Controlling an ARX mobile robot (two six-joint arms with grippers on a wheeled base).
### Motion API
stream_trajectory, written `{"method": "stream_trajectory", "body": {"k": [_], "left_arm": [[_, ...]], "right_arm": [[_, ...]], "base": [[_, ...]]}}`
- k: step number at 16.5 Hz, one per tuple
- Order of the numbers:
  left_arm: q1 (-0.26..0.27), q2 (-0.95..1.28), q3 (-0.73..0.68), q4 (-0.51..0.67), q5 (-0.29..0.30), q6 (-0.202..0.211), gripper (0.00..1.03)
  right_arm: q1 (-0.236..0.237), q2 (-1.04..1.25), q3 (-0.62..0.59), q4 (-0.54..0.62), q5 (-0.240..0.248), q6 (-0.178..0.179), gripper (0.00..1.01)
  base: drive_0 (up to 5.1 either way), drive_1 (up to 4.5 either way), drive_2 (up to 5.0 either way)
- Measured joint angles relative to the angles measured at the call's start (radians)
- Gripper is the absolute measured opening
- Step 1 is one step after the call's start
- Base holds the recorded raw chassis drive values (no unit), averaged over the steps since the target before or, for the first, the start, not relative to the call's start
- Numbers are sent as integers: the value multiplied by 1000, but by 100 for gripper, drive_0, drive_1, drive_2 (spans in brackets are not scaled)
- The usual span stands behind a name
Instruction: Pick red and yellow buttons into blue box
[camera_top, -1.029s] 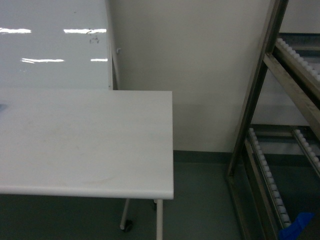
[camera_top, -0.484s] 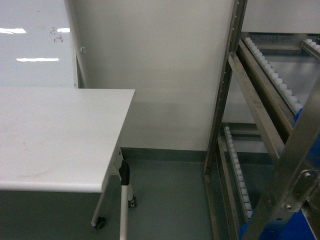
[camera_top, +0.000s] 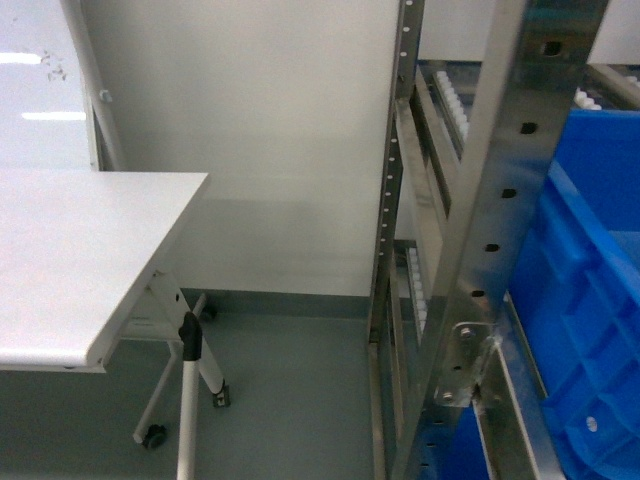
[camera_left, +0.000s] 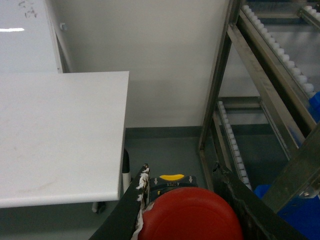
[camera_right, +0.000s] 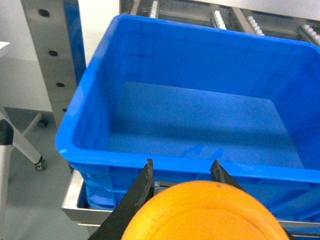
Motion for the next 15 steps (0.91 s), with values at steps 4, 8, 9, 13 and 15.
{"method": "stream_trajectory", "body": {"k": [4,8,9,13,15], "left_arm": [[0,-2,0,4,-2,0,31],[0,-1,0,4,-1,0,31],[0,-1,0,0,-2,0,31],[0,1,0,-2,-2,0,31],[0,-1,0,4,-2,0,31]], "right_arm": [[0,0,0,-1,0,0,28],[0,0,0,-2,0,0,28],[0,0,0,-2,0,0,28],[0,0,0,-2,0,0,28],[0,0,0,-3,0,0,28]], "base": [[498,-321,-145],[503,-316,-141],[495,-325,-149],[494,-326,-150],[498,-322,-146]]}}
